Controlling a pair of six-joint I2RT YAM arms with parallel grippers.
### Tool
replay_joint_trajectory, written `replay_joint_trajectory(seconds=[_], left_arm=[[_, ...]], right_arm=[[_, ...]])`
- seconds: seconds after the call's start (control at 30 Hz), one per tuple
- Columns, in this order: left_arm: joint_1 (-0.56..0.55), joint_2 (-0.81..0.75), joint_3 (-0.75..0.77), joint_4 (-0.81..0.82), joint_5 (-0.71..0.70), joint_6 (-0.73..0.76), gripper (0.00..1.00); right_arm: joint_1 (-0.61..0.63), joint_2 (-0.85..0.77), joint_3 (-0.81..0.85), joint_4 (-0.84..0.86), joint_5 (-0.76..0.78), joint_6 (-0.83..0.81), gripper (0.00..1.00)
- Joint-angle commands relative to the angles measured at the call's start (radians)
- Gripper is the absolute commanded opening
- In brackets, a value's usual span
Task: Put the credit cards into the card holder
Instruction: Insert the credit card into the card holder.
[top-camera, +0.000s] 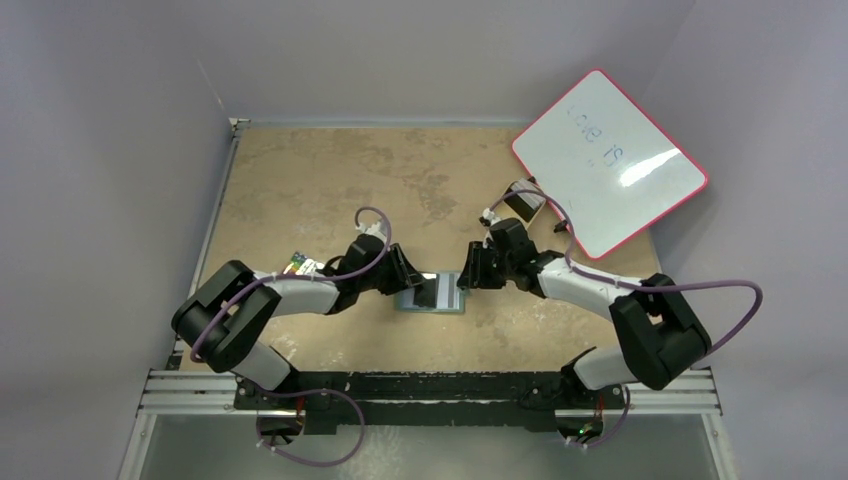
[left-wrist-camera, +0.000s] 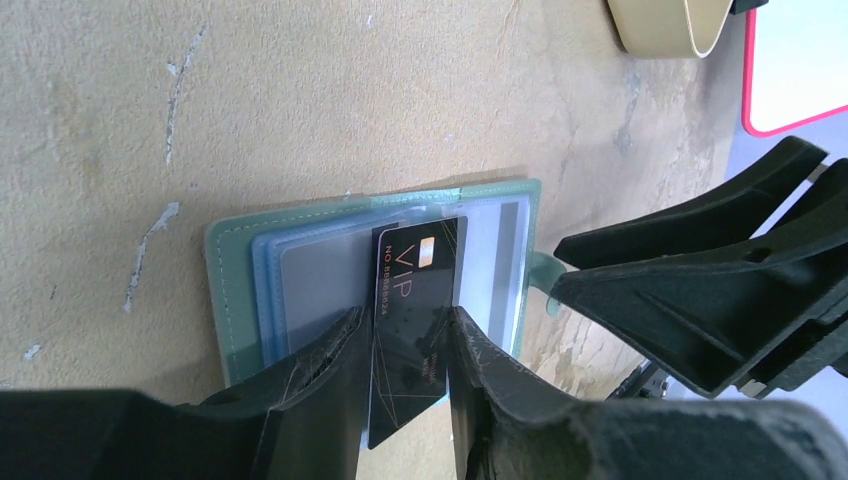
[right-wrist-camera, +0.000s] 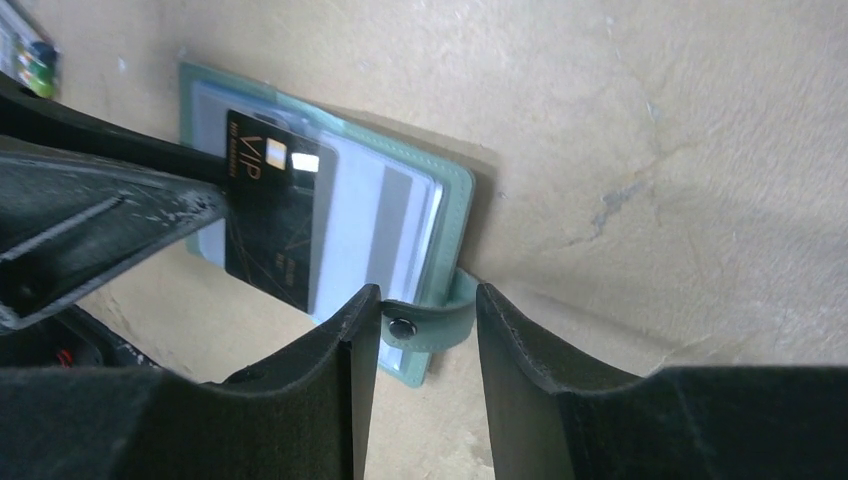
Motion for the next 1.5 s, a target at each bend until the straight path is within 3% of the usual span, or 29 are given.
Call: replay_joint_trajectory(seconds=[0.0,1.07,1.17,1.3,1.47], left_arm=[[-0.013,-0.018,0.026,-0.028,-0.030,0.036,0.33],[-0.129,0.078,0.098,0.039,-0.084,-0.058,0.32],[-0.133,0.071,0.105,0.001,-0.107,-0.052,0.13],[-0.133,0.066,0.105,-0.033,-0.128,-0.043,0.01],[-0.133,0.066,0.098,-0.035,-0.138,-0.051,0.00]], right_arm=[[0.003,-0.036,-0.028,0.018,-0.004,0.022,0.43],[0.009,-0.008,-0.087,0.132,-0.055,0.067,0.38],[0.009,-0.014,-0.089,0.124,-0.047,0.066,0.37],[0.009,-0.028,-0.093,0.116,-0.032,0.065,0.37],[0.009,-0.057,-0.114,0.119,-0.024,0.092,0.36]])
